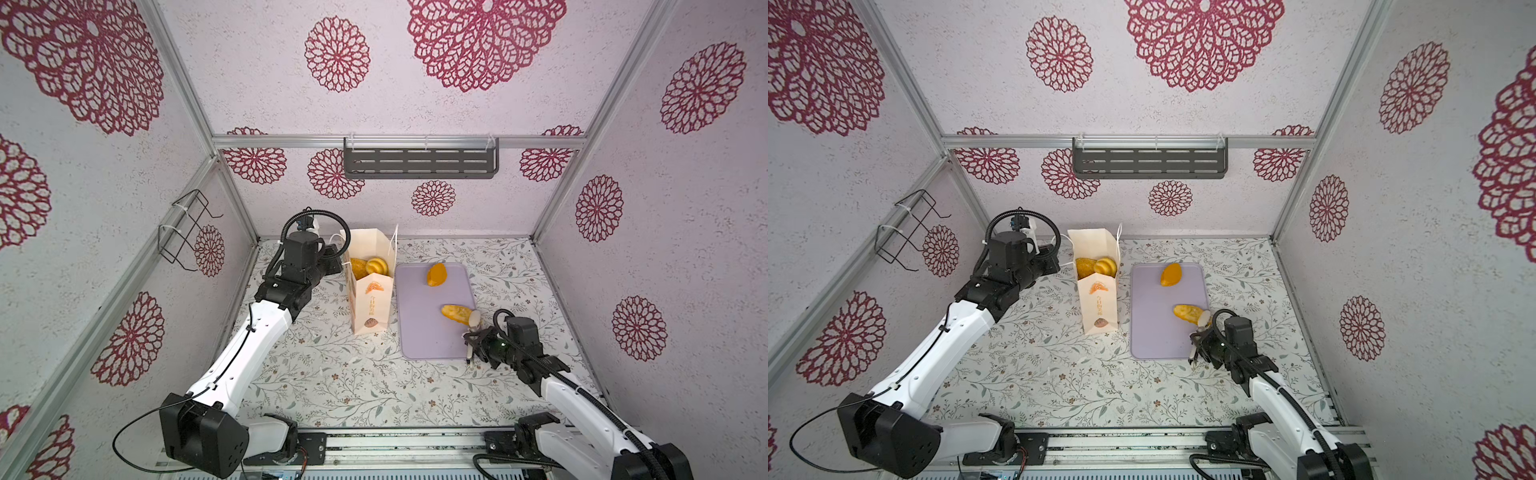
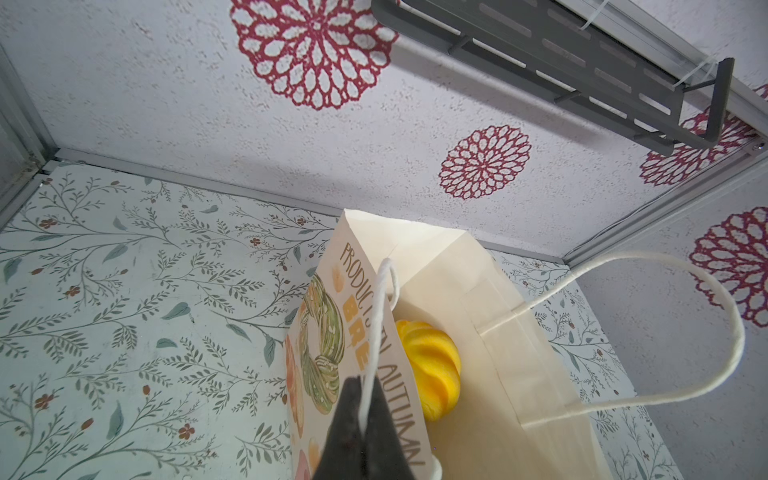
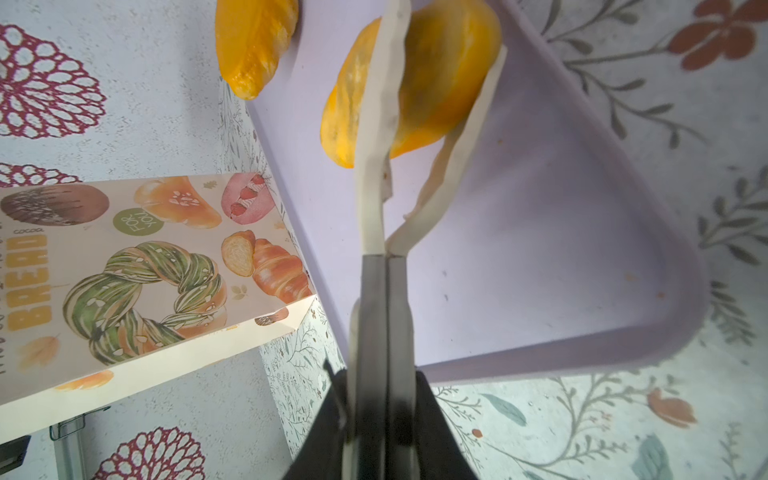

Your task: Place the fake bread into the paper bag

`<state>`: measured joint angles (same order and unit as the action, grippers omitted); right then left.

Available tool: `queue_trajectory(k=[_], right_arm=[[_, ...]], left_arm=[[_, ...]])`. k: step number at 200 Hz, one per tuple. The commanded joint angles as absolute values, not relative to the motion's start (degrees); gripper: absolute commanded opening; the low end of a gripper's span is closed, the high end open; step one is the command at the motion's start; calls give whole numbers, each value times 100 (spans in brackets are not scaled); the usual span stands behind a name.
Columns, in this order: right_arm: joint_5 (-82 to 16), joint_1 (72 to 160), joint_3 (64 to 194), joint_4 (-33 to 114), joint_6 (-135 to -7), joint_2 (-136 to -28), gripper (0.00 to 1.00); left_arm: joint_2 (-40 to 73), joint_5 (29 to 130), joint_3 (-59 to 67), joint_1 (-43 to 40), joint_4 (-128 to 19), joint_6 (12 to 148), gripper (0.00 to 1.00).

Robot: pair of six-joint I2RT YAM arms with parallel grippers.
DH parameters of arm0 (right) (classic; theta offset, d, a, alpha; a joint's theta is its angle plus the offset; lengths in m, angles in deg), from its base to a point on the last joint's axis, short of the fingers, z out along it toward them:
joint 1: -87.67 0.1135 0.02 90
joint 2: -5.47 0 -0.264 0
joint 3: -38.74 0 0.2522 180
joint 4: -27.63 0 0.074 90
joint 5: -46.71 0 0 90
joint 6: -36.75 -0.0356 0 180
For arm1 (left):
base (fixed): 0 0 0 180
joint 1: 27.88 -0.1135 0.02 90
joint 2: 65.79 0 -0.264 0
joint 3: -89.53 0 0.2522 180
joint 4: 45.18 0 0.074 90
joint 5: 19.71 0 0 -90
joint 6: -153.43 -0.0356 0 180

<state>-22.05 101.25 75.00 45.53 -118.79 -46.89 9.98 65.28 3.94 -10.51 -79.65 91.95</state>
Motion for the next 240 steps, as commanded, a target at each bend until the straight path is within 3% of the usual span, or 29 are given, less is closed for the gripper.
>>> queue_trajectory(k=[1, 114, 143, 161, 195, 240], right_arm=[[-2135, 10101, 7876, 4441, -11626, -4422, 13], [-2006, 10103, 8150, 4672, -11371, -4278, 9], [-2072, 10103, 8310, 4925, -11272, -4287, 29], [-2105, 10103, 8656, 5386, -10998, -4526, 35], [-2142, 10085, 9313, 6168, -10627, -5150, 40], [-1952, 9945, 9463, 6119, -10704, -5524, 42]], left_arm=[[1006, 6534, 380, -1014, -7936, 9099, 0], [1029, 6527, 390, -1013, -7941, 9101, 0], [1027, 6533, 382, -1015, -7938, 9110, 0], [1032, 6547, 379, -1017, -7928, 9106, 0], [1019, 6546, 380, -1013, -7947, 9105, 0], [988, 6527, 380, -1013, -7949, 9092, 0]])
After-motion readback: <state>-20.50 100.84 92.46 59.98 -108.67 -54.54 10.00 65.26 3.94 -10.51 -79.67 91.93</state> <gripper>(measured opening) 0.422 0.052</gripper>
